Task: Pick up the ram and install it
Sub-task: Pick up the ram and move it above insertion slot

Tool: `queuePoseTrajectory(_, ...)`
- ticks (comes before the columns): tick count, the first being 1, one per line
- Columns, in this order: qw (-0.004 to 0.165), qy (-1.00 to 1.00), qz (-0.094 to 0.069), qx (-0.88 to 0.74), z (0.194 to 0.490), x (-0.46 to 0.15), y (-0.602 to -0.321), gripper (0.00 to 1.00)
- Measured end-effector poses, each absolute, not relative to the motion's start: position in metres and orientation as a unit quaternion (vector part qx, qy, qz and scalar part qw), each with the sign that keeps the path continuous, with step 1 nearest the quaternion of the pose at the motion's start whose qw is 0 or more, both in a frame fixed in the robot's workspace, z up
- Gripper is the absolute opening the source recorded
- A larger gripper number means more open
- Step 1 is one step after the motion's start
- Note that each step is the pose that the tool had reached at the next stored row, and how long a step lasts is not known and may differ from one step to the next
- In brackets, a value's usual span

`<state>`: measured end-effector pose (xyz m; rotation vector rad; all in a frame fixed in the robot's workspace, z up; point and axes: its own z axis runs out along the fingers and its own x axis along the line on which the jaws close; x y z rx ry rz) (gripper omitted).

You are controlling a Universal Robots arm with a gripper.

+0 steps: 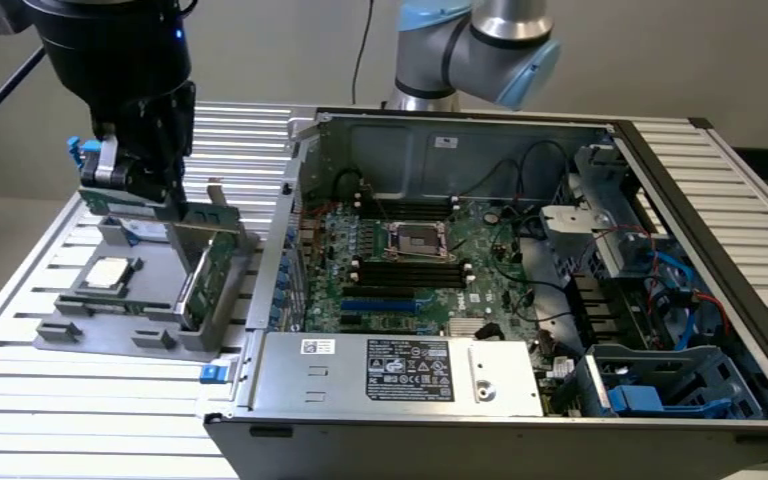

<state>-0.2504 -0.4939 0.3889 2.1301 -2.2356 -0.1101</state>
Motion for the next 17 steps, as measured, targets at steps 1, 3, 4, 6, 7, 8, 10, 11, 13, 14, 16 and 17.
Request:
queuePoseTrajectory(1, 0.026, -0.723, -0.036, 0.689, 0.392, -0.246, -0.494, 0.14)
queuePoseTrajectory(3, 0.025, -0.723, -0.037, 0.689, 0.399, -0.237, -0.494, 0.14)
queuePoseTrajectory(4, 0.025, -0.723, -0.037, 0.689, 0.403, -0.232, -0.494, 0.14)
queuePoseTrajectory(6, 0.025, -0.723, -0.038, 0.689, 0.41, -0.223, -0.494, 0.14)
queuePoseTrajectory(7, 0.025, -0.723, -0.039, 0.689, 0.413, -0.218, -0.494, 0.14)
queuePoseTrajectory(8, 0.025, -0.723, -0.039, 0.689, 0.416, -0.214, -0.494, 0.14)
queuePoseTrajectory(10, 0.025, -0.723, -0.041, 0.689, 0.42, -0.205, -0.494, 0.14)
queuePoseTrajectory(11, 0.025, -0.723, -0.041, 0.689, 0.422, -0.2, -0.494, 0.14)
queuePoseTrajectory(13, 0.025, -0.723, -0.042, 0.689, 0.424, -0.191, -0.494, 0.14)
queuePoseTrajectory(14, 0.025, -0.723, -0.042, 0.689, 0.425, -0.187, -0.494, 0.14)
queuePoseTrajectory(16, 0.025, -0.723, -0.043, 0.689, 0.425, -0.177, -0.494, 0.14)
queuePoseTrajectory(17, 0.025, -0.723, -0.043, 0.689, 0.425, -0.173, -0.494, 0.14)
